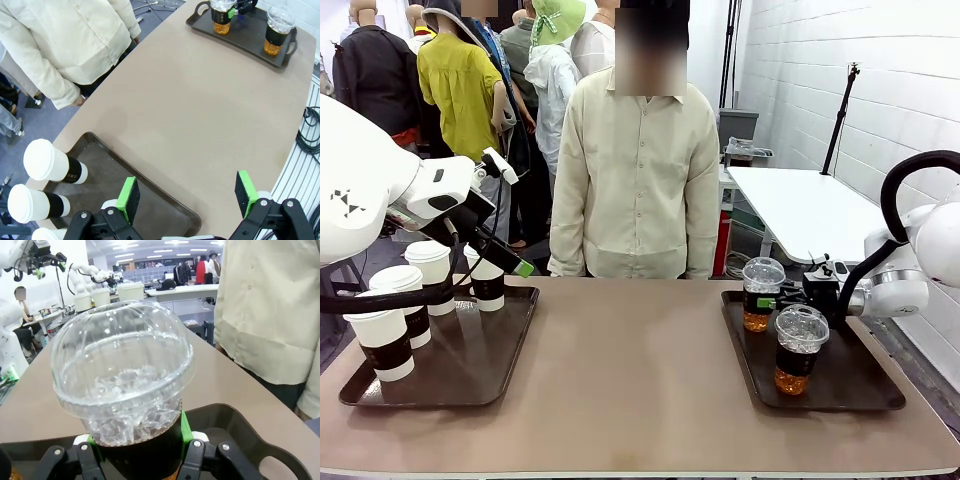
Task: Distribute the coffee onto the tray.
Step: Pick up another iced Americano from the middle of the table and place it on the right Handle tray.
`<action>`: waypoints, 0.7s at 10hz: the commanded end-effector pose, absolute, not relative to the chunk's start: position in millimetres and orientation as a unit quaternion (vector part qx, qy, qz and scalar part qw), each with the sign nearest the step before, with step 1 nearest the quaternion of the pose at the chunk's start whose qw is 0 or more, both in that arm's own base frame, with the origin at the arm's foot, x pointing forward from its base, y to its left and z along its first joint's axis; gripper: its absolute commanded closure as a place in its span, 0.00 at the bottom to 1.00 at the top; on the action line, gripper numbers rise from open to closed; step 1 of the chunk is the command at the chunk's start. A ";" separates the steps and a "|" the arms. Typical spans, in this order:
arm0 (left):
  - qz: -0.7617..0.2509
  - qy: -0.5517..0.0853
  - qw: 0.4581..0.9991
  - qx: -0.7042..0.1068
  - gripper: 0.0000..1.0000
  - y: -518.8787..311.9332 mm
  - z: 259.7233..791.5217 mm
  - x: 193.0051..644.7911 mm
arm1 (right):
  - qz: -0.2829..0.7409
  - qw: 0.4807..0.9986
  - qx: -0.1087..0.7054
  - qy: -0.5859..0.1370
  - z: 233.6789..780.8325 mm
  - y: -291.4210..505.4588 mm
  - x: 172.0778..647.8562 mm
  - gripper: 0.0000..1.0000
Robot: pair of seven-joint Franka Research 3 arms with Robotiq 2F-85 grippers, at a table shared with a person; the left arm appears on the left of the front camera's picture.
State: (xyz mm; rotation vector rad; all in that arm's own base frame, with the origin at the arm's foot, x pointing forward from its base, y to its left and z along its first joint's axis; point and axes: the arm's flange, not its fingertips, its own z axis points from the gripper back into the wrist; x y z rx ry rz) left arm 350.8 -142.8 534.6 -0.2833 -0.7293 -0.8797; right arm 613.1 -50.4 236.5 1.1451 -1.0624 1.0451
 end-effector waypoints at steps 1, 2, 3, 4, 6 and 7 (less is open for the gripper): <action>-0.415 -0.340 0.833 -0.133 0.00 -143.7 534.4 349.4 | 0.451 0.578 0.497 -0.465 235.1 -51.0 621.9 0.36; -0.415 -0.340 0.833 -0.133 0.00 -143.7 534.4 349.4 | 0.448 0.579 0.498 -0.464 232.4 -50.6 622.1 0.36; -0.415 -0.340 0.833 -0.133 0.00 -143.7 534.4 349.4 | 0.448 0.580 0.497 -0.464 231.7 -50.5 622.0 0.36; -0.415 -0.340 0.833 -0.133 0.00 -143.7 534.4 349.4 | 0.445 0.582 0.498 -0.463 232.3 -50.1 621.4 0.22; -0.415 -0.340 0.833 -0.133 0.00 -143.7 534.4 349.4 | 0.435 0.590 0.498 -0.465 234.3 -51.1 618.9 0.00; -0.415 -0.340 0.833 -0.133 0.00 -143.7 534.4 349.4 | 0.432 0.591 0.498 -0.464 235.3 -52.2 616.9 0.00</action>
